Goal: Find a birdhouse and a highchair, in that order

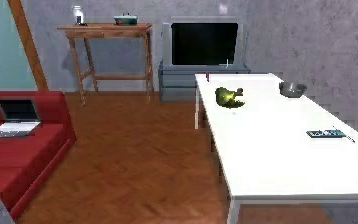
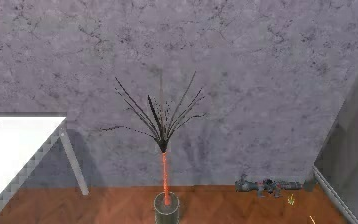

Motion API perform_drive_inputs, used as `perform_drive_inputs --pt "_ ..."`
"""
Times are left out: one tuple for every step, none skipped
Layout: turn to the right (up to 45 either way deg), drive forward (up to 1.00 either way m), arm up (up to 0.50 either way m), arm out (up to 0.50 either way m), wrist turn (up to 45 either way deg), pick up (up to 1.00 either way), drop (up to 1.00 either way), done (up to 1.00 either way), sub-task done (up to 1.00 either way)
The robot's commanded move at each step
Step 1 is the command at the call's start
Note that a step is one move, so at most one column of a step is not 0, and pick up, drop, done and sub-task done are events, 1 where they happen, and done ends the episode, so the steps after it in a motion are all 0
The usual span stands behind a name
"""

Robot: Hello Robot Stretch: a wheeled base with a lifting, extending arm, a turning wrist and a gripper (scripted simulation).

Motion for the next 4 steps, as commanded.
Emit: perform_drive_inputs --pt "0.0 0.5 0.0 0.0 0.0 0.0 0.0 0.0 0.0" --pt "-21.0 0.0 0.0 0.0 0.0 0.0 0.0 0.0 0.0" --pt "0.0 1.0 0.0 0.0 0.0 0.0 0.0 0.0 0.0" --pt "-3.0 0.0 0.0 0.0 0.0 0.0 0.0 0.0 0.0"
